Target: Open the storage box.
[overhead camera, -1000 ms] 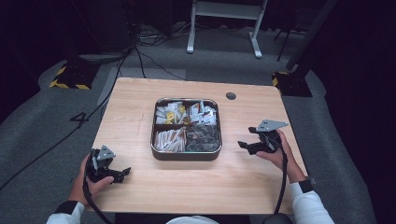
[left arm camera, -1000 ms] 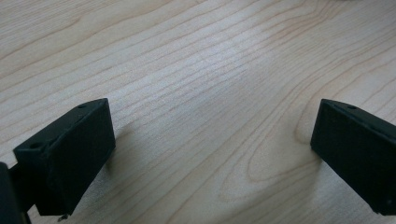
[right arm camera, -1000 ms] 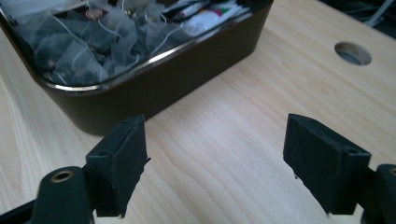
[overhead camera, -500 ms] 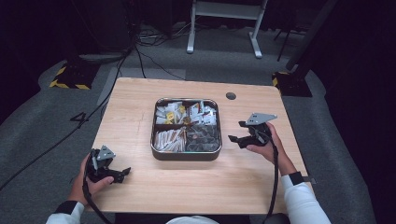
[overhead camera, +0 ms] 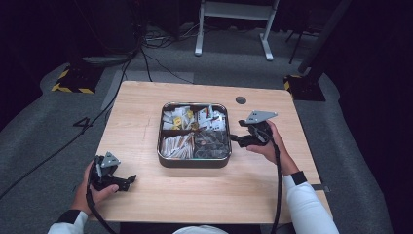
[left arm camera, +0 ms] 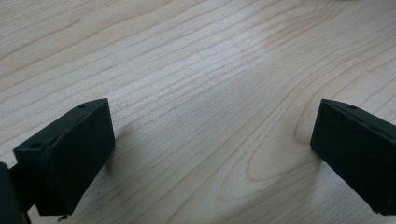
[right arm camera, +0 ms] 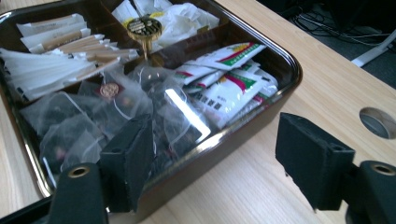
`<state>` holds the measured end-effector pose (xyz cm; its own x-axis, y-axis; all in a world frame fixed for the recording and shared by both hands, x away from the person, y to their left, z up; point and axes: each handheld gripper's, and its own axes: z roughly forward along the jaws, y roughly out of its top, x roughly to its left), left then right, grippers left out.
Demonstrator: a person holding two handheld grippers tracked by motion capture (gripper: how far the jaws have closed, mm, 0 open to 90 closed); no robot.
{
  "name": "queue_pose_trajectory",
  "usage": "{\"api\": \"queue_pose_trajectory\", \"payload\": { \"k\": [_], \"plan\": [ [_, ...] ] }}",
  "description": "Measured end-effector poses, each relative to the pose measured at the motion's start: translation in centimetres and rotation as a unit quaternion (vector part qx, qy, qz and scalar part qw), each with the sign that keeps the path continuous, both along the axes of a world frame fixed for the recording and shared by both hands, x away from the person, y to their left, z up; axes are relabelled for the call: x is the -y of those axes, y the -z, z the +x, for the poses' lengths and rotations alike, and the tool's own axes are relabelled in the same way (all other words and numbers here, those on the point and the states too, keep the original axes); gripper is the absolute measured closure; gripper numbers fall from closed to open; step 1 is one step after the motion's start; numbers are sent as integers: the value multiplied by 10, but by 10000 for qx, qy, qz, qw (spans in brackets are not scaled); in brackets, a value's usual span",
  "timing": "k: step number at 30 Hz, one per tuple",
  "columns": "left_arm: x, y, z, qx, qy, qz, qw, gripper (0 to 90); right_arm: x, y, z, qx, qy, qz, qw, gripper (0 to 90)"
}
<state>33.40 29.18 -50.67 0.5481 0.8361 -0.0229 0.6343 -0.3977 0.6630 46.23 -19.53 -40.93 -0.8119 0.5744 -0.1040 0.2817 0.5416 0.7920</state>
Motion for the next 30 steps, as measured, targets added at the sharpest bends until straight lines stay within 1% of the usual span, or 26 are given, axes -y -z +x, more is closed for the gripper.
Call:
{"api": "queue_pose_trajectory", "payload": {
  "k": [4,5,7,8,9,10,11,13,15,19,20,22,25,26,28,30],
  "plan": [
    [0,0,0,-1,-1,4,10000,1,-16,-3,6,22,-94,13,10000,297],
    [0,0,0,-1,-1,4,10000,1,-16,-3,6,22,-94,13,10000,297],
    [0,0,0,-2,-1,3,10000,1,-27,-4,9,-2,-162,24,9999,297],
    [0,0,0,0,-1,4,10000,1,-27,-4,9,-2,-162,24,9999,297],
    [0,0,0,-3,1,4,10000,1,-35,-4,11,-25,-201,34,9998,297],
    [0,0,0,-3,0,4,10000,1,-35,-4,11,-25,-201,34,9998,297],
    [0,0,0,-1,-1,4,10000,1,-42,-4,13,-44,-240,-6,9997,297],
    [0,0,0,-3,0,0,10000,1,-50,-3,15,-51,-298,-47,9995,297],
    [0,0,0,-3,-1,0,10000,1,-53,-2,16,-52,-306,-72,9995,297],
    [0,0,0,-2,-1,-1,10000,1,-69,1,20,-79,-383,-142,9991,297],
    [0,0,0,-1,-1,-1,10000,1,-76,3,22,-113,-415,-168,9989,297],
    [0,0,0,-2,-2,-1,10000,1,-78,3,23,-120,-421,-183,9989,297],
    [0,0,0,-2,-3,-2,10000,1,-87,6,28,-177,-444,-223,9986,297],
    [0,0,0,-3,-2,-1,10000,1,-90,8,29,-161,-451,-238,9986,297],
    [0,0,0,-3,1,4,10000,1,-99,11,33,-230,-478,-302,9981,297],
    [0,0,0,-5,1,3,10000,1,-102,12,35,-249,-486,-295,9981,297]
  ]
}}
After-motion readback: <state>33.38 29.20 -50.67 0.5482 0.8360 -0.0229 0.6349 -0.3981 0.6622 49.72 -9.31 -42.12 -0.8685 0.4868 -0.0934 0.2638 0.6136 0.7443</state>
